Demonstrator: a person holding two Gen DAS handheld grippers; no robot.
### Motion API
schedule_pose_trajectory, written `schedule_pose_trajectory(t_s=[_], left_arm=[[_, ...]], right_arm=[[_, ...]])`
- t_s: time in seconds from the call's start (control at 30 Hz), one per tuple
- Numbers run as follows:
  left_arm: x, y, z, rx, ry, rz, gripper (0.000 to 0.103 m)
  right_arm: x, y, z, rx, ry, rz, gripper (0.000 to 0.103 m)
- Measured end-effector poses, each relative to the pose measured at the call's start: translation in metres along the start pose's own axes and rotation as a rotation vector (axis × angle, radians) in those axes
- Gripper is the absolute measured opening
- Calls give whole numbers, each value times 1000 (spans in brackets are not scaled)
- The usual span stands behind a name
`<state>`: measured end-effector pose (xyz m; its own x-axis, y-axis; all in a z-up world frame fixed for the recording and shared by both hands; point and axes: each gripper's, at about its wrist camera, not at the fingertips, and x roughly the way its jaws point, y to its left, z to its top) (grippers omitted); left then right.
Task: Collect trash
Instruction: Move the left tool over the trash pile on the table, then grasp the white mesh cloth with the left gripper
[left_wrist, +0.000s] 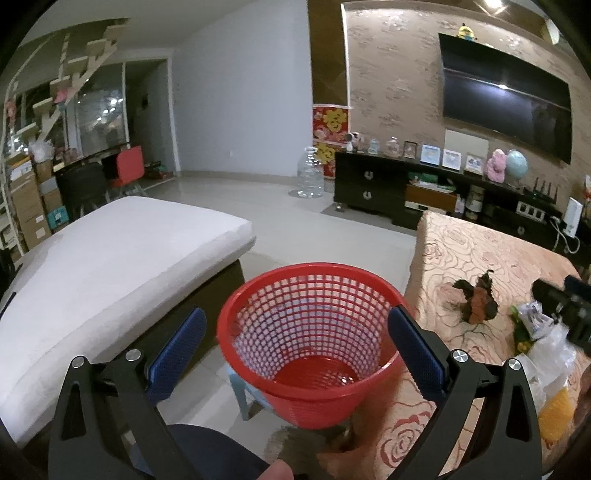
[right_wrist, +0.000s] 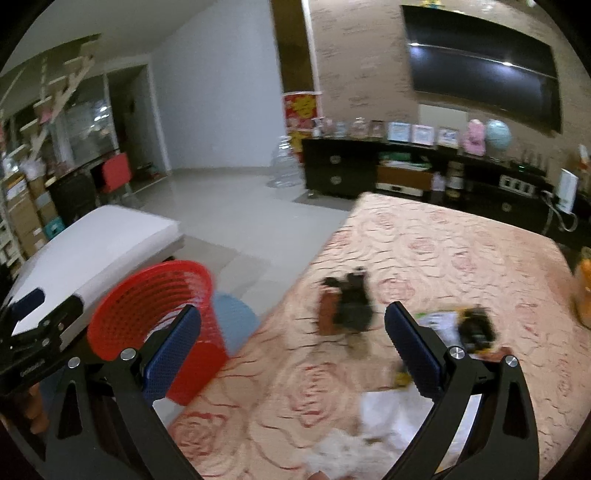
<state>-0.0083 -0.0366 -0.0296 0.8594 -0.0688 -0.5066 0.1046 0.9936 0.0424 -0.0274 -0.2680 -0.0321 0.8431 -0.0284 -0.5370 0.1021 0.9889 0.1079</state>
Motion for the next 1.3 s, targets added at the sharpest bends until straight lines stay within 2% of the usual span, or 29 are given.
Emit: schedule_pose_trajectory(t_s=[0.37, 0.53, 0.77, 0.97, 1.13, 1.3], left_arm=[[9, -52, -12, 101, 34, -119, 95], [12, -89, -27, 180, 74, -235, 95], [9, -156, -58, 337, 141, -436, 95], [19, -209, -77, 441, 173, -537, 95], [44, -221, -91, 429, 261, -570, 95], [64, -222, -98, 374, 331, -587, 95]], right_arm=[[-33, -103, -11, 173, -10, -188, 96], [-42, -133, -24, 223, 2, -234, 96], [-52, -161, -35, 283, 9, -268, 96], [-56, -172, -39, 300, 13, -270, 96], [-57, -180, -43, 319, 24, -276, 96], [-57, -183, -46, 327, 35, -278, 96]])
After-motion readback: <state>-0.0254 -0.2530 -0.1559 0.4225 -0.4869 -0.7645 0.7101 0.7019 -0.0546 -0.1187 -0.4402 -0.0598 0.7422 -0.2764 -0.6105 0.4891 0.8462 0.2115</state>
